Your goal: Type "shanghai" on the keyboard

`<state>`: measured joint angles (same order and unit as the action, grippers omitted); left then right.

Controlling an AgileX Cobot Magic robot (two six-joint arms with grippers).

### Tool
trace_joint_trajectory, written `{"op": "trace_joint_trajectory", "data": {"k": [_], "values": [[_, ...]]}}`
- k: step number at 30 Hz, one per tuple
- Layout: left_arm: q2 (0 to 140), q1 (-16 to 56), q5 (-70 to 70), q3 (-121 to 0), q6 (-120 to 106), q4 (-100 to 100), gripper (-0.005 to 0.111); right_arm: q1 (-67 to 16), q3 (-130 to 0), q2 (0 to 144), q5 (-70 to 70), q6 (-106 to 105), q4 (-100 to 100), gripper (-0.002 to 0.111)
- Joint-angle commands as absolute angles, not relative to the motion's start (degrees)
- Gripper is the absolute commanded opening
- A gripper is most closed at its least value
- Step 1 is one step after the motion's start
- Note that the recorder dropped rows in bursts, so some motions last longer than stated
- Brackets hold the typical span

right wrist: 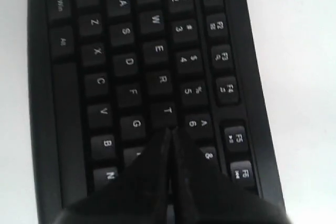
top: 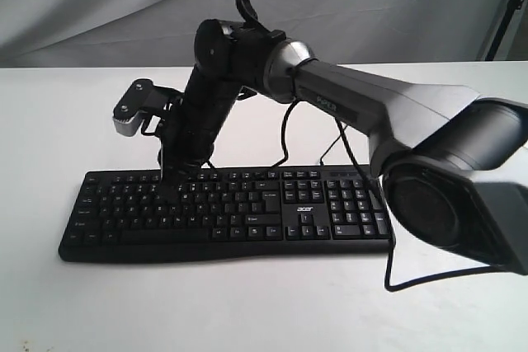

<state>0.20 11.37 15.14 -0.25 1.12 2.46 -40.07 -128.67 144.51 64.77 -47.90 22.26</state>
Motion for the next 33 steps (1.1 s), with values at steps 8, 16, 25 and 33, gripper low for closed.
{"op": "trace_joint_trajectory", "data": {"k": [8, 16, 25, 33], "values": [[0.0, 11.6, 14.9, 0.0, 1.3, 2.5, 0.0, -38.1, -120.0, 140.3, 60.6, -51.4, 25.0, 0.0], [0.0, 11.6, 14.9, 0.0, 1.3, 2.5, 0.0, -37.1, -111.7, 136.2, 55.4, -51.5, 23.9, 0.0], [0.0, 11.6, 14.9, 0.0, 1.3, 2.5, 0.0, -37.1, -108.0, 135.2, 51.0, -54.6, 27.3, 0.0], [0.0, 11.6, 14.9, 0.0, 1.3, 2.5, 0.0, -37.1, -108.0, 135.4, 49.6, -54.8, 27.7, 0.0]]}}
